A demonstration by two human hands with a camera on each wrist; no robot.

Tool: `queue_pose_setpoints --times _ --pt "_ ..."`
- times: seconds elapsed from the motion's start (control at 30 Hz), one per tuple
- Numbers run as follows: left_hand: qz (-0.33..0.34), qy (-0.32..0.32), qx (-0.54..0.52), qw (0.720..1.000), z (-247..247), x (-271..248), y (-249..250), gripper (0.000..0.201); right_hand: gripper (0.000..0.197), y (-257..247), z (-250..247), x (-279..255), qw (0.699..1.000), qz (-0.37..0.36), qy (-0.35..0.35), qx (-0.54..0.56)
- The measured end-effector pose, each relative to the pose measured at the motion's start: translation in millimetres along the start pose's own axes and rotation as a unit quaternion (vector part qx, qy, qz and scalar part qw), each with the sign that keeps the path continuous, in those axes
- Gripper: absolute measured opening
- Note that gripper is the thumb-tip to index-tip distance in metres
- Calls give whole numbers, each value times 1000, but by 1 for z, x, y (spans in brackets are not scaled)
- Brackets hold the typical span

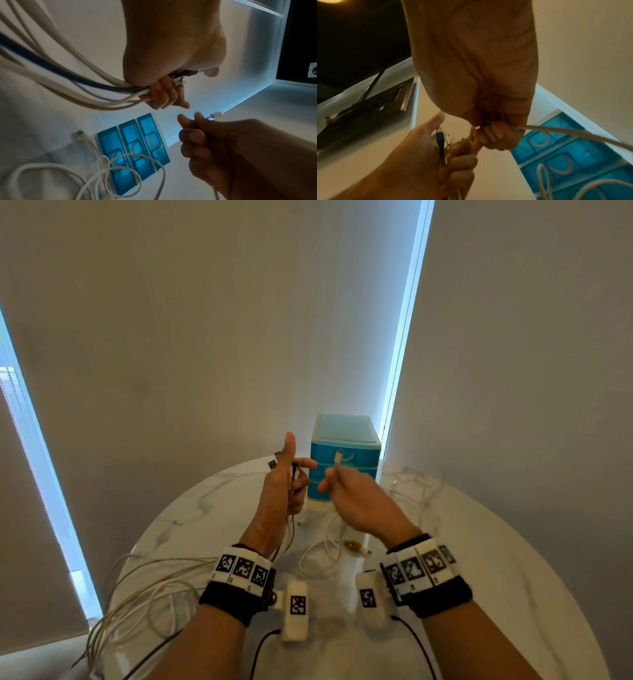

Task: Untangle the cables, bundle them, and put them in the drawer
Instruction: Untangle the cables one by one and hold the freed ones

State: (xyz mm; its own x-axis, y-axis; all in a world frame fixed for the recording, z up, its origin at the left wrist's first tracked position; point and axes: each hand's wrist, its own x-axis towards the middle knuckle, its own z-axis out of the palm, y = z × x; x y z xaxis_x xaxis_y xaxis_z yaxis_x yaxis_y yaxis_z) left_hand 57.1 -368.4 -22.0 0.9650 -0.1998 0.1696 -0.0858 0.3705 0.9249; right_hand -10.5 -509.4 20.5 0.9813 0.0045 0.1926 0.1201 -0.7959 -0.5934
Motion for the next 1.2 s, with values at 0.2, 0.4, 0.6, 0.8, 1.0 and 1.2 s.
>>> queue_pose_setpoints --times 0.2,0.4,0.6,0.8,1.0,1.2 --pt "107 4 169 980 3 -11 -2 38 28 -2 23 9 989 -23 -49 -135" --pt "108 101 163 975 -2 -5 -5 52 46 -2 -3 2 996 -18 -78 -27" --pt "98 146 -22 984 -7 -2 2 53 25 40 -39 6 979 108 -79 151" --pt "84 114 -54 988 -6 -3 1 54 40 95 6 21 945 184 -174 -208" --pt "68 95 -49 992 -6 -6 1 56 9 92 -4 26 980 133 -74 -125" --pt "57 77 -16 995 -4 -8 3 55 11 72 -22 20 993 95 -25 -69"
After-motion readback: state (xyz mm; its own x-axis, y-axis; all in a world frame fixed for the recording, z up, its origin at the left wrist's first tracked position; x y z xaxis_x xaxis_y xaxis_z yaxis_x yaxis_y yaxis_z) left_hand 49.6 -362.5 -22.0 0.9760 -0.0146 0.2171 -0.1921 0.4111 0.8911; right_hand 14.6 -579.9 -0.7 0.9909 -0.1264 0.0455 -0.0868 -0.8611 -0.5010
